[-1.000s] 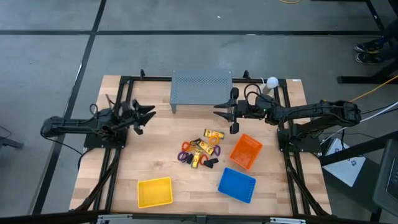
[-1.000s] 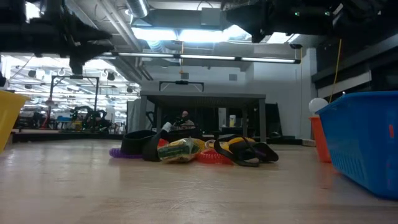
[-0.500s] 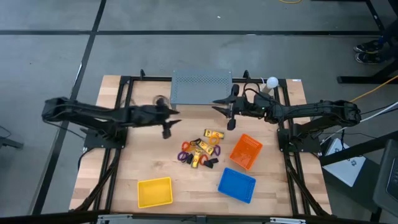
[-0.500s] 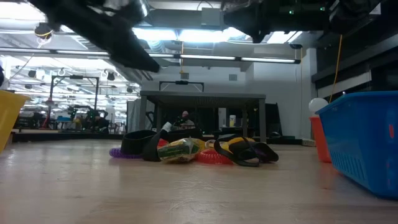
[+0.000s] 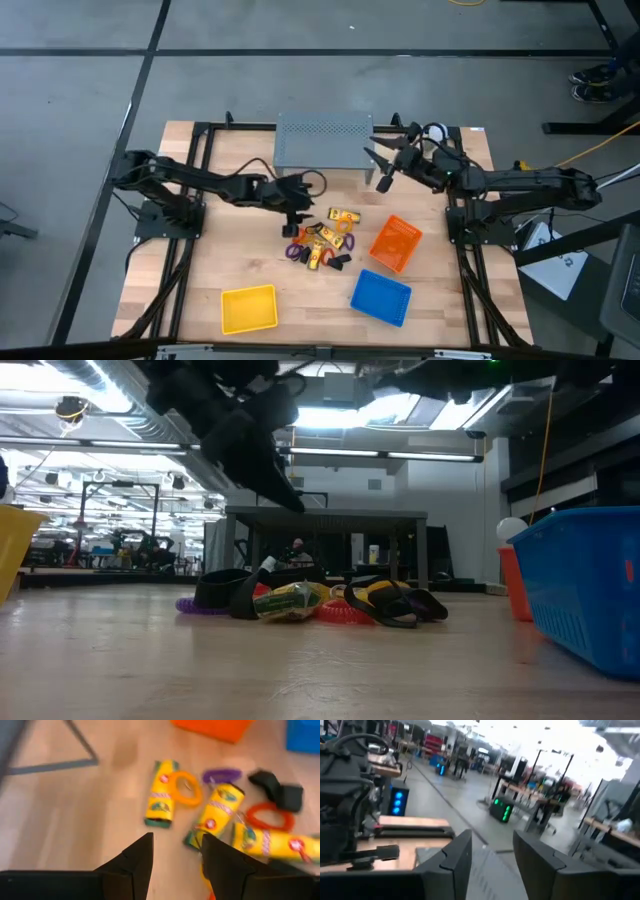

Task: Pick & Place Office Desk Supplies
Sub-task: Put the black rubber band into the yellow basket

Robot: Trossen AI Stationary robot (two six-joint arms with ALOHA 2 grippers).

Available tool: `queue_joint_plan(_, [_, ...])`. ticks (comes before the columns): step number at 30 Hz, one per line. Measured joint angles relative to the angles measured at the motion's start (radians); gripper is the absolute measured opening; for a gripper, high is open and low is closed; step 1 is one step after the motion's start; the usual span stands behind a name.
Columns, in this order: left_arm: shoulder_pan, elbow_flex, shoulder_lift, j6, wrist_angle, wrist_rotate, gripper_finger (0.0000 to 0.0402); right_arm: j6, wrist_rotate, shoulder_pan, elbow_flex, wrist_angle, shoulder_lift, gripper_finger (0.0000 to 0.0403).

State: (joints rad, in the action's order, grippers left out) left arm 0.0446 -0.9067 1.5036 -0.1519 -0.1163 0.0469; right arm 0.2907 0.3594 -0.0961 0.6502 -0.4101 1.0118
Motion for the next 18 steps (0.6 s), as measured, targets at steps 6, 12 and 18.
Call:
queue_joint_plan(6, [-0.003,-0.061,0.116,-0.073,-0.114,0.009,0.0164,-0.07,-0.001,0.015,0.0,0.118,-0.016,0.0166])
queue_joint_plan(12, [-0.003,-0.097,0.205,-0.079,-0.12,0.005,0.0164,-0.07,-0.012,0.034,0.0,0.12,-0.014,0.0164])
queue_joint_plan(18, [-0.01,-0.14,0.206,-0.059,-0.113,-0.049,0.0164,-0.07,-0.012,0.035,0.0,0.127,-0.014,0.0164])
